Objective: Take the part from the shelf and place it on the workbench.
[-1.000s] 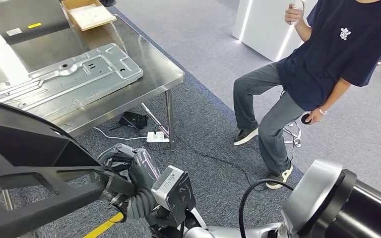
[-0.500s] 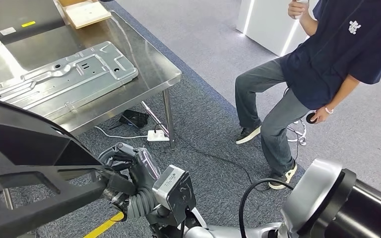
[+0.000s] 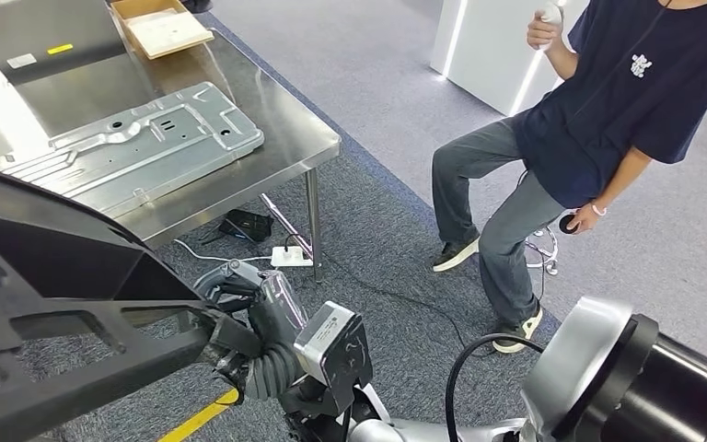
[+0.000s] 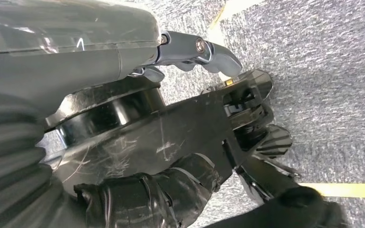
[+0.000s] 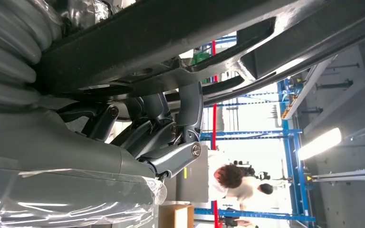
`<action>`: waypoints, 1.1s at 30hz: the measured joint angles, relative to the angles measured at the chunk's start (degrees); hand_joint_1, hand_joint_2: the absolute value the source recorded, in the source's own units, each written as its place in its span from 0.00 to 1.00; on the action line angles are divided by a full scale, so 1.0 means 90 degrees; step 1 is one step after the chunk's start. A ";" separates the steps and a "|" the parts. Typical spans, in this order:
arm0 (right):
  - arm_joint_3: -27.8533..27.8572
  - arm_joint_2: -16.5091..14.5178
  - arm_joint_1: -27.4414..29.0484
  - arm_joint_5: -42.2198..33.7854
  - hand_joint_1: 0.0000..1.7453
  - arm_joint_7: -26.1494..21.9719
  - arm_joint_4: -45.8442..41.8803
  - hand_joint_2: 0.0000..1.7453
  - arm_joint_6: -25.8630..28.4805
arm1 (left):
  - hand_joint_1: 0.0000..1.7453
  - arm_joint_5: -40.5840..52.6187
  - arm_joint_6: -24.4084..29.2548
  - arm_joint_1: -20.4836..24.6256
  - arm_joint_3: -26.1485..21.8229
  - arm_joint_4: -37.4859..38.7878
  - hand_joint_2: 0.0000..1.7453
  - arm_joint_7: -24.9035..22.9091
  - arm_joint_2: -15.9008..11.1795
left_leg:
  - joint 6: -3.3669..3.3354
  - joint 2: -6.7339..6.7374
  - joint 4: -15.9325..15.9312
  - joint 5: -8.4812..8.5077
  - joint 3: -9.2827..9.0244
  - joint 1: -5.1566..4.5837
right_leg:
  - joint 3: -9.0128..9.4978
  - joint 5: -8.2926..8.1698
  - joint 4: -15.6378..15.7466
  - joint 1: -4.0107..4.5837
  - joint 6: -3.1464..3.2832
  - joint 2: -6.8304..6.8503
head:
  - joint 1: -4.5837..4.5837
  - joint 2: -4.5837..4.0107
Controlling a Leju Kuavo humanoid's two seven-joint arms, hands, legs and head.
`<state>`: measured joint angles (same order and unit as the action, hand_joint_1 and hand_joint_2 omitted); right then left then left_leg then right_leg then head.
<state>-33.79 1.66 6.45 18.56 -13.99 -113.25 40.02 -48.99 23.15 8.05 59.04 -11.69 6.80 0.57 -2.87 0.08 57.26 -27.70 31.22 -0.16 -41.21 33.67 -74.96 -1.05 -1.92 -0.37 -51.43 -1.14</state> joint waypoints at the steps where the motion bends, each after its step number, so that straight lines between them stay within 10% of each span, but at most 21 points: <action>1: 0.0015 0.0001 0.0002 0.0002 1.00 0.0003 -0.0001 1.00 0.0000 | 0.00 0.0000 0.0000 -0.0003 0.0000 0.0000 1.00 -0.0004 0.0011 | 0.0011 -0.0004 0.0020 -0.0016 -0.0003 0.0009 | 0.0081 -0.0172 0.0192 -0.0014 -0.0016 0.0007 | 0.0000 0.0000; 5: 0.0072 0.0001 0.0008 0.0022 1.00 0.0021 -0.0022 1.00 -0.0001 | 0.00 0.0001 0.0000 0.0001 0.0000 -0.0001 1.00 -0.0015 0.0036 | 0.0157 -0.0038 0.0208 -0.0153 0.0046 0.0003 | 0.0710 -0.0693 0.1504 -0.0041 0.0004 0.0001 | -0.0002 0.0000; 10: 0.0097 -0.0004 0.0020 0.0053 1.00 0.0087 -0.0062 1.00 -0.0004 | 0.00 0.0002 0.0000 0.0003 0.0000 -0.0002 1.00 -0.0030 0.0038 | 0.0278 -0.0037 0.0333 -0.0263 0.0109 0.0013 | 0.0735 -0.0686 0.1578 -0.0037 0.0187 -0.0019 | -0.0003 0.0000; 16: 0.0111 -0.0040 0.0077 0.0080 1.00 0.0029 -0.0071 1.00 -0.0005 | 0.00 0.0005 -0.0018 0.0014 0.0000 -0.0002 1.00 -0.0027 0.0050 | 0.0349 -0.0031 0.2001 -0.0927 0.0926 0.0032 | 0.0750 -0.0673 0.1590 0.0001 0.0266 0.0013 | -0.0005 0.0000; 21: 0.0133 -0.0118 0.0112 0.0089 1.00 -0.0033 -0.0072 1.00 -0.0005 | 0.00 0.0021 -0.0017 0.0014 0.0000 -0.0002 1.00 -0.0047 0.0053 | 0.0153 -0.0033 0.0468 -0.0086 0.0244 -0.0049 | 0.0805 -0.0658 0.1598 0.0048 0.0261 -0.0022 | -0.0003 -0.0001; 26: 0.0139 -0.0138 0.0120 0.0094 1.00 0.0043 -0.0082 1.00 -0.0004 | 0.00 0.0022 0.0001 -0.0002 0.0000 -0.0002 1.00 -0.0051 0.0059 | 0.0067 -0.0026 0.0068 -0.0017 0.0061 -0.0049 | 0.0782 -0.0647 0.1598 0.0043 0.0114 -0.0006 | -0.0001 -0.0001; 31: 0.0182 -0.0131 0.0117 0.0094 1.00 0.0097 -0.0097 1.00 -0.0002 | 0.00 0.0022 0.0005 0.0001 0.0000 -0.0004 1.00 -0.0055 0.0072 | -0.0003 0.0004 -0.0026 0.0044 0.0020 -0.0009 | 0.0068 0.0067 0.0112 0.0037 0.0011 0.0009 | -0.0001 0.0000; 33: 0.0188 -0.0131 0.0116 0.0094 1.00 0.0102 -0.0097 1.00 -0.0003 | 0.00 0.0022 0.0005 -0.0008 0.0000 -0.0005 1.00 -0.0060 0.0075 | 0.0013 0.0004 0.0003 0.0022 0.0023 0.0003 | 0.0080 -0.0106 0.0172 0.0010 -0.0019 0.0016 | 0.0000 0.0000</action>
<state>-32.10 0.48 7.50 19.41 -13.07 -114.12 39.99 -48.78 23.19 7.99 59.04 -11.74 6.27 1.25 -2.75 0.11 57.29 -27.50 31.43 -0.14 -40.49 32.71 -73.41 -0.96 -2.10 -0.22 -51.43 -1.14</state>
